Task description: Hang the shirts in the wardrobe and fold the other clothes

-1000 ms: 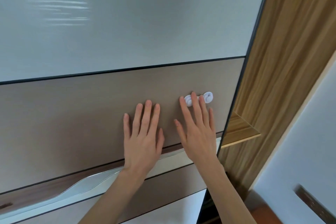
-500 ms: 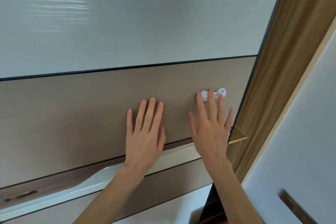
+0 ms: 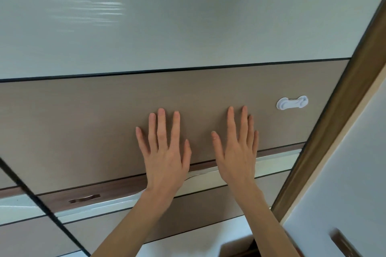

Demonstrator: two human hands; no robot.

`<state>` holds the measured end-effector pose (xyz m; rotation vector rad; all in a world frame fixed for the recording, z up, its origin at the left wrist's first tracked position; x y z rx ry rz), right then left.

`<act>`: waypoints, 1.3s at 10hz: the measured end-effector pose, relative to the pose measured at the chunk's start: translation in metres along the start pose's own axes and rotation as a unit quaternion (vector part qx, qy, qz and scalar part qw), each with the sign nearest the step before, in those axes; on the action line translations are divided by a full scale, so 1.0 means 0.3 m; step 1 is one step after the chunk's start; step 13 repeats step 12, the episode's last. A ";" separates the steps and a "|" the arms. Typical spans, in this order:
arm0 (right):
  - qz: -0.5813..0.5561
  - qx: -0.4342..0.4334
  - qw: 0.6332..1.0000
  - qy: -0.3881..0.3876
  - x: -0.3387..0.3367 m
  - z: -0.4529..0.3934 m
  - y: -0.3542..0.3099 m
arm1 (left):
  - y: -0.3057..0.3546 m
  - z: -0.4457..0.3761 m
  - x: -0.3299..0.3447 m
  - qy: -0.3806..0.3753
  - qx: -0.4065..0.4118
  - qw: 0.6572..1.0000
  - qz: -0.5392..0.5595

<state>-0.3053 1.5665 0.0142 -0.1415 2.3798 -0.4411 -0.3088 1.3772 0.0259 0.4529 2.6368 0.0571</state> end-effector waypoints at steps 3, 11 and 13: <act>0.002 0.013 1.000 -0.001 -0.041 -0.065 0.190 | 0.103 0.002 0.103 0.003 0.064 0.998 -0.014; 0.032 0.041 0.998 -0.037 -0.152 -0.039 0.204 | 0.124 -0.015 0.007 -0.084 0.124 0.987 0.050; 0.036 0.034 0.999 -0.020 -0.212 0.025 0.132 | 0.101 -0.014 -0.072 -0.073 0.118 0.983 0.124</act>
Point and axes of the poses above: each hand's wrist, its own z-axis away from the middle knuckle, its own x-axis out of the palm, y = z × x, the point moved 7 cm from there along -z, towards the middle knuckle, and after that the axes turned 5 degrees about y, right-handed, at the moved point
